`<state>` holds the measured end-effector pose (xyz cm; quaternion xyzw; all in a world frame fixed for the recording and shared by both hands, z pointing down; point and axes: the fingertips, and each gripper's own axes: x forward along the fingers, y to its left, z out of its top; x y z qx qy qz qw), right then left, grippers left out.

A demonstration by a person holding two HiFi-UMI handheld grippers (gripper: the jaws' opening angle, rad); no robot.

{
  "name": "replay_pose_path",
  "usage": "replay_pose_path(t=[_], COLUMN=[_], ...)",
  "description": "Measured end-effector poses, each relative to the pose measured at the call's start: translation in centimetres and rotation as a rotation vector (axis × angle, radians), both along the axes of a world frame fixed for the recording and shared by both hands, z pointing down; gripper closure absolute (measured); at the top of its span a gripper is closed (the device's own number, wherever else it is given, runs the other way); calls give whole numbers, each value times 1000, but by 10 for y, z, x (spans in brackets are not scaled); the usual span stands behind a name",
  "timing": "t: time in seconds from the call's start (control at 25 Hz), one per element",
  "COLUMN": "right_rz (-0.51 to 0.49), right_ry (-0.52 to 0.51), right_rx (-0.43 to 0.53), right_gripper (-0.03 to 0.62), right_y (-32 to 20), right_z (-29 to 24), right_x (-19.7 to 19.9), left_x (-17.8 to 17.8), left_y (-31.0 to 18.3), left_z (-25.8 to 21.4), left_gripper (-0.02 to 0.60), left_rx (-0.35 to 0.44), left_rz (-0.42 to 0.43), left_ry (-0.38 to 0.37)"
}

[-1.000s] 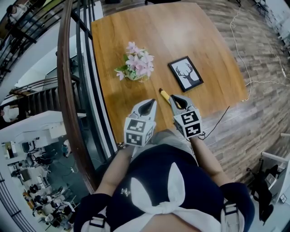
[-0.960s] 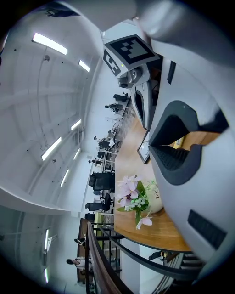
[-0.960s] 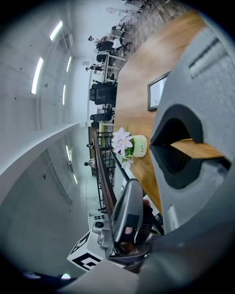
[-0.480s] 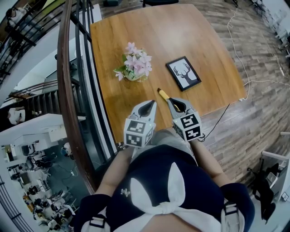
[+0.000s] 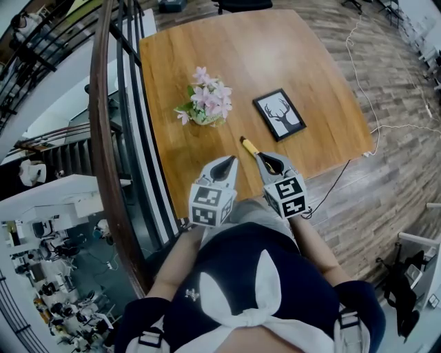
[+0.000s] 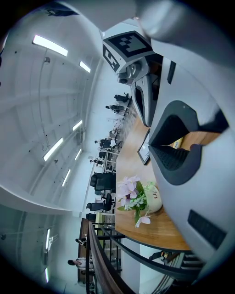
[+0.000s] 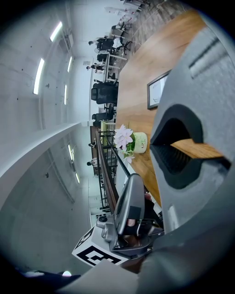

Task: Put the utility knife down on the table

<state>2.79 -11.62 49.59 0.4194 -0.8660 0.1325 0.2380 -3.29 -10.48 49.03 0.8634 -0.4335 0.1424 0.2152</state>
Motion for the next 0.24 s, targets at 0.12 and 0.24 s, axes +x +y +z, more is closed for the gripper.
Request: replay_pose_path(t=[0.12, 0.24], right_rz=[0, 2], right_ry=[3, 3], right_rx=[-1, -2], right_gripper=[597, 597], right_y=[0, 0], right_z=[2, 4], right_x=[1, 2], left_x=[1, 1], left_y=[0, 1], left_z=[1, 3], left_gripper=[563, 563], left_rx=[0, 0], left_rz=[-1, -1], left_ry=[1, 1])
